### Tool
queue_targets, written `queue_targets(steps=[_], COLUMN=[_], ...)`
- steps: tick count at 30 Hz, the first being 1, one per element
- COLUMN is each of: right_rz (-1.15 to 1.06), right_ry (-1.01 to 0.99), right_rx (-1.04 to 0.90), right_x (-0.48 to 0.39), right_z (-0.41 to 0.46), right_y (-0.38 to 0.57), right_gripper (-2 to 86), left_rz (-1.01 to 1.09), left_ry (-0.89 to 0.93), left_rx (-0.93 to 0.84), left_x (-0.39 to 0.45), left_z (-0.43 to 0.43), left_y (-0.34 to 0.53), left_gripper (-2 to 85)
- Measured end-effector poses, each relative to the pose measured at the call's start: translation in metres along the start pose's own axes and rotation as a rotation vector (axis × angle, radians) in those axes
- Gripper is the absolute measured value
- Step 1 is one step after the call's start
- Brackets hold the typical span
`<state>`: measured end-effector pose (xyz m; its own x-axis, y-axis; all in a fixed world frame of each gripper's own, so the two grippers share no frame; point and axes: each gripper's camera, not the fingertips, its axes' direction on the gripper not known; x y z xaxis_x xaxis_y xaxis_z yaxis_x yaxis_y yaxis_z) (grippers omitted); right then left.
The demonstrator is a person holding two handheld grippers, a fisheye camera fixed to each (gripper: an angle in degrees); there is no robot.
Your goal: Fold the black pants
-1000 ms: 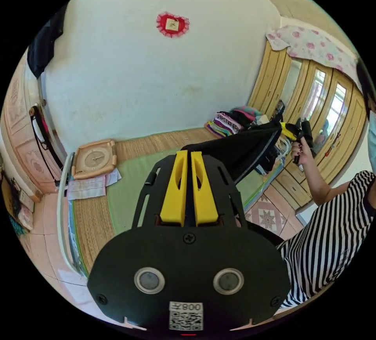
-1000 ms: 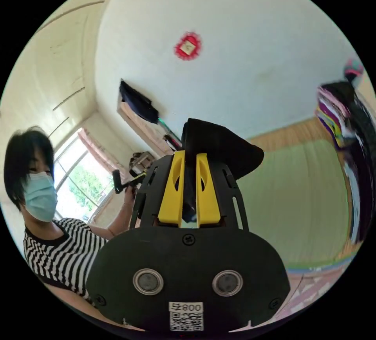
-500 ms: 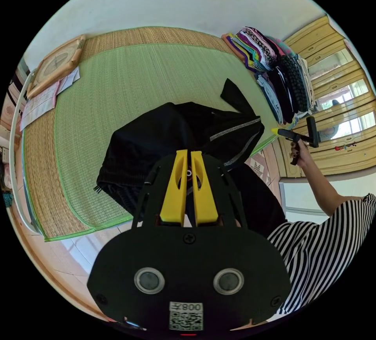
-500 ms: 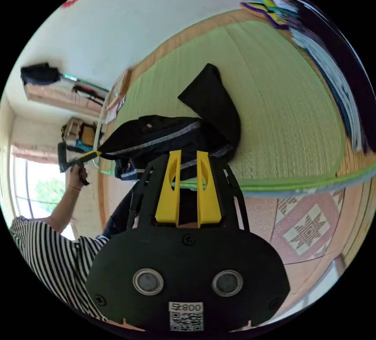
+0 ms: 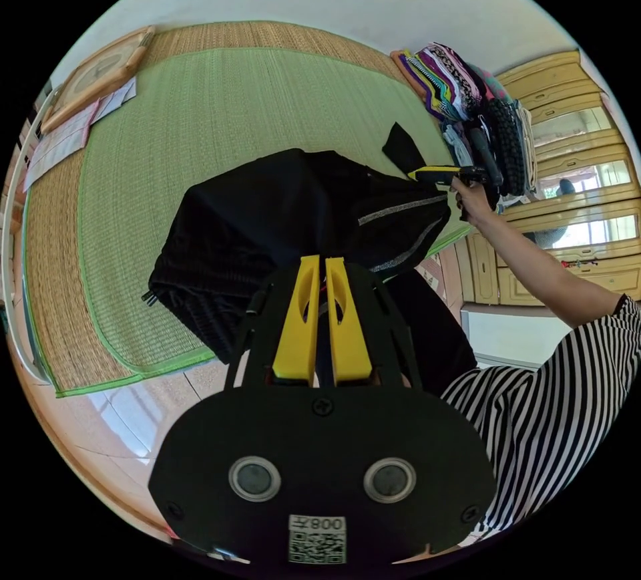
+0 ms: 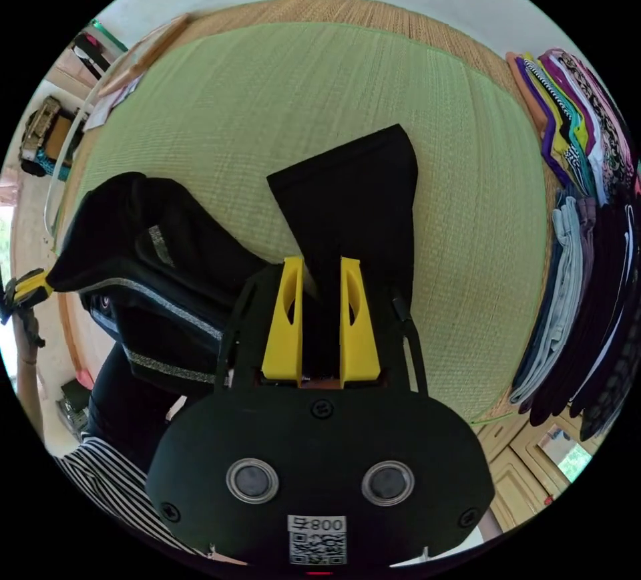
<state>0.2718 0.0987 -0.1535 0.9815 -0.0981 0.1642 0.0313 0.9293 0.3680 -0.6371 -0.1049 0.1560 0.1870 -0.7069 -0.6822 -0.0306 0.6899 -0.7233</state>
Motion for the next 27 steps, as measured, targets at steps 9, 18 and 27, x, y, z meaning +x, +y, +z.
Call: queue_targets(steps=[9,18,27], right_rz=[0.371,0.106,-0.456], right_ry=[0.041,-0.357,-0.186], right_rx=[0.007,0.21,0.023], right_x=[0.138,0.111,-0.02], right_z=[-0.009,-0.037,0.001], right_y=[0.029,0.051,-0.001], right_gripper=[2.3,9.1,8.3], left_rz=[-0.013,-0.043,-0.052], left_ry=[0.037,0.087,0.076], left_rx=[0.139,0.097,0.08], left_x=[-0.042,-0.071,-0.092], left_z=[-0.026,-0.017,-0.026], left_y=[-0.021,-0.027,-0.037], left_gripper=[1.4,1.3,1.3])
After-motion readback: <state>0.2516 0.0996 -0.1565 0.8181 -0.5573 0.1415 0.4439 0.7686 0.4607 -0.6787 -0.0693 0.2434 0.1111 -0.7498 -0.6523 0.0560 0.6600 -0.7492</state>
